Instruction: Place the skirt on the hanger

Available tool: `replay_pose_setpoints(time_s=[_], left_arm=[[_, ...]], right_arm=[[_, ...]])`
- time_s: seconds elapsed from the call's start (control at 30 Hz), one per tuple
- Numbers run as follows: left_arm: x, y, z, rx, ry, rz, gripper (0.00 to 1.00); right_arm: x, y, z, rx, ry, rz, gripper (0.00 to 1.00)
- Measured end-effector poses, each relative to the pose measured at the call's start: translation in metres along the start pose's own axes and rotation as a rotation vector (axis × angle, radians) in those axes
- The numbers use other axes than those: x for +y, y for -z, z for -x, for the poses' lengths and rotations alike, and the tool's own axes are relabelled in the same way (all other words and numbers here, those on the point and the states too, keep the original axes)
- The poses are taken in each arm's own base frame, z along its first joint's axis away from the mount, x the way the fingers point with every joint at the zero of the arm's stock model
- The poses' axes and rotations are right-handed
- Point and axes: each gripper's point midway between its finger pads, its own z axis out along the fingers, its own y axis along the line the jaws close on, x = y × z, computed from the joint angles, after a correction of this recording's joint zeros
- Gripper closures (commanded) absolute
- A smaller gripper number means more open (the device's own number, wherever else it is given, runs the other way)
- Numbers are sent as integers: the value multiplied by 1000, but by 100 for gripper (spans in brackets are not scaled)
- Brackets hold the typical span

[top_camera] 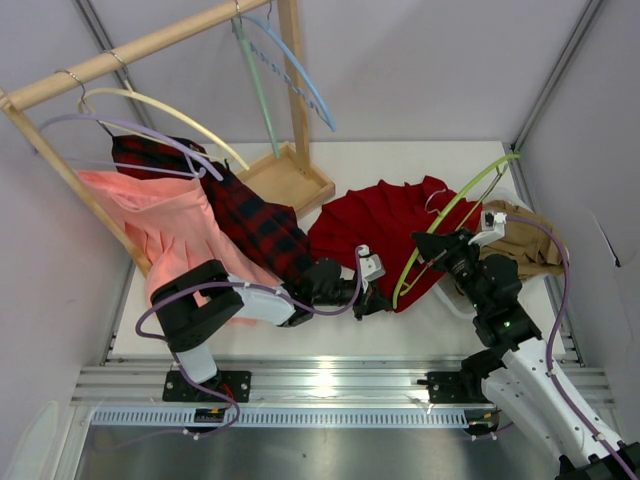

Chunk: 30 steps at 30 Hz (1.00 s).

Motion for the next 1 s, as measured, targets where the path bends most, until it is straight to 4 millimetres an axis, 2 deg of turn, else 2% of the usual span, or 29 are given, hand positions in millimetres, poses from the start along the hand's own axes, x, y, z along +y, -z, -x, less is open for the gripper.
replay_pose_setpoints(time_s=[0.4,1.0], left_arm=[[-8,0,8,-26,-40,-57,100],[-14,1,10,-26,-49,-111,100]], right_arm=[[8,3,3,-6,-7,34,100],[7,7,-2,-18,-25,65,100]])
